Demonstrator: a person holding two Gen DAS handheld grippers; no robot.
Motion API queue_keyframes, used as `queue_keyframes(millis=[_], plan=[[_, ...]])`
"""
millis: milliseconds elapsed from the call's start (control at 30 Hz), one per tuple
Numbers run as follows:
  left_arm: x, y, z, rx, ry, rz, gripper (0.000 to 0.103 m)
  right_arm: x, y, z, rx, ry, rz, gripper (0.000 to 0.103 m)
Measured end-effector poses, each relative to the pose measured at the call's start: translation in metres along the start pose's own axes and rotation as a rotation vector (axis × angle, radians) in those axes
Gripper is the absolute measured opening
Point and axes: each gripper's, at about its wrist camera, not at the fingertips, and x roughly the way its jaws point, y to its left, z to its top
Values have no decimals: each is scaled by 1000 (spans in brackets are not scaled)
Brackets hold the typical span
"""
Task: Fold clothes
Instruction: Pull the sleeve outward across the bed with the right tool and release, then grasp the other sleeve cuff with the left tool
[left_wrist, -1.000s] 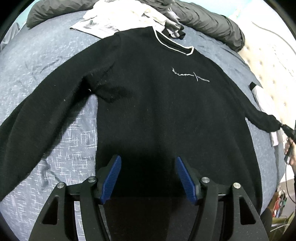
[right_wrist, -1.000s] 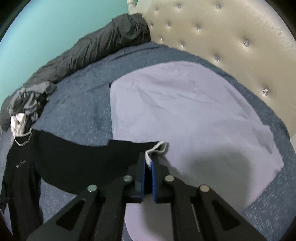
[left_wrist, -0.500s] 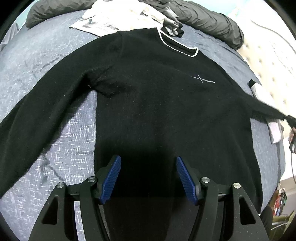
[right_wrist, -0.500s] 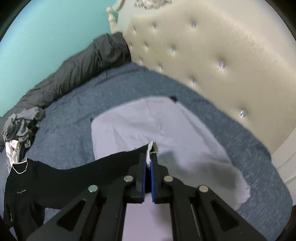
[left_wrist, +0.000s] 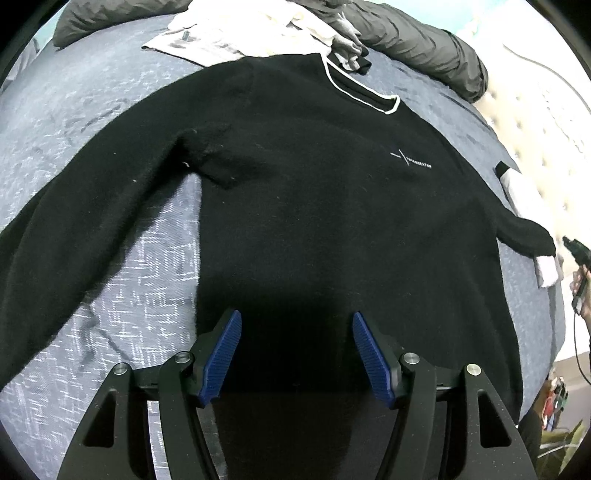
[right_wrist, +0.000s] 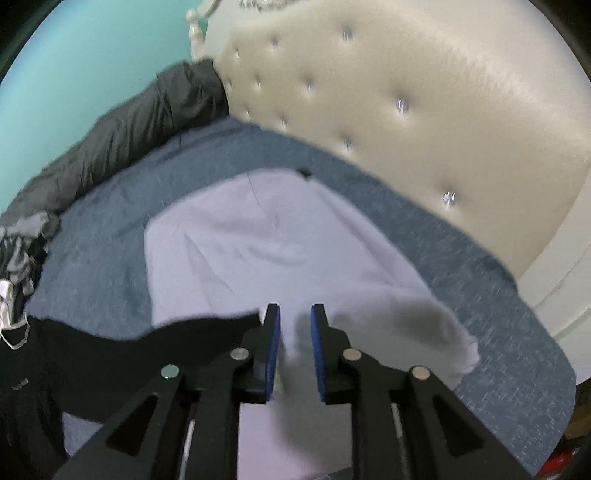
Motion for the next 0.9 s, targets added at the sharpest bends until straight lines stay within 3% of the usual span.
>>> queue_keyframes(millis=[100, 367, 500, 767, 900], plan=[[-5, 5, 5, -12, -13, 2, 67, -8, 35, 4, -70, -22, 73, 38], [-33, 37, 12, -56, -50, 20, 69, -9, 150, -25, -179, 53, 322, 38], [-49, 61, -2, -111, -49, 18, 72, -17, 197, -61, -189, 121, 444, 39], [-60, 58, -39, -124, 27, -60, 73, -45, 237, -139, -227, 296, 554, 43], [-65, 50, -62, -93, 67, -65, 73, -60, 247, -175, -262, 376, 583, 43]])
